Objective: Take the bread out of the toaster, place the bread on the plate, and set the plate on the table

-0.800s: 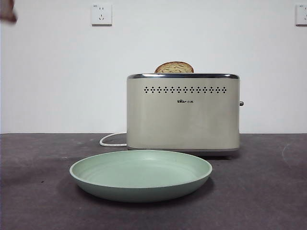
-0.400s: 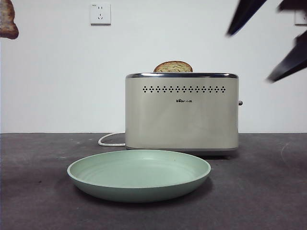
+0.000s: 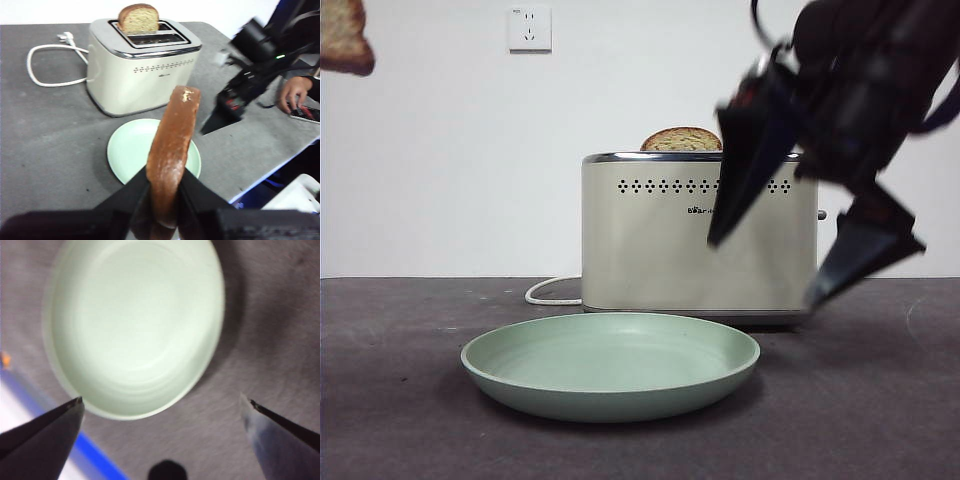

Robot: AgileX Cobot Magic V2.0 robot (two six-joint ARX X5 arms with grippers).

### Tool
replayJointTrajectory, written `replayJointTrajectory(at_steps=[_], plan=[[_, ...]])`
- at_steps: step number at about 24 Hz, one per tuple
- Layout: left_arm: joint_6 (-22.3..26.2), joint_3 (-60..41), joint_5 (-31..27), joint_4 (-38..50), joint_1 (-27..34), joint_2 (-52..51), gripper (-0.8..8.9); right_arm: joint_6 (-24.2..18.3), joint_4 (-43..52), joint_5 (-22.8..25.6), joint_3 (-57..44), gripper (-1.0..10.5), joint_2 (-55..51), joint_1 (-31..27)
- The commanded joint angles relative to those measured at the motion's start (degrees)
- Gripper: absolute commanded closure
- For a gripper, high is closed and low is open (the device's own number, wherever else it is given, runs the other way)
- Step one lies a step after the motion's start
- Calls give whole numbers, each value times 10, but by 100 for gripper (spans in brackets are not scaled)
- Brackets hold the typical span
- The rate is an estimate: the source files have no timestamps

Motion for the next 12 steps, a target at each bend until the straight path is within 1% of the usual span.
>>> replayJointTrajectory(at_steps=[1,2,3,4,5,10,11,12], plan=[[-3,0,4,4,1,-2,822,3,13,2,-1,354,31,1],[-3,0,4,4,1,-2,822,3,20,2,-1,359,41,2],[-3,0,4,4,1,-2,822,3,30,2,-1,394,52,2],[-2,0,4,4,1,-2,822,4,42,2,-1,453,63,5],[-2,0,3,4,1,-2,822,7,53,0,-1,481,73,9],[-2,0,-1,5,1,-2,822,12,85,1,-1,492,111,35],[-2,0,0,4,1,-2,822,14,91,3,-1,563,113,38],[-2,0,0,4,1,-2,822,19,102,3,-1,713,113,41]])
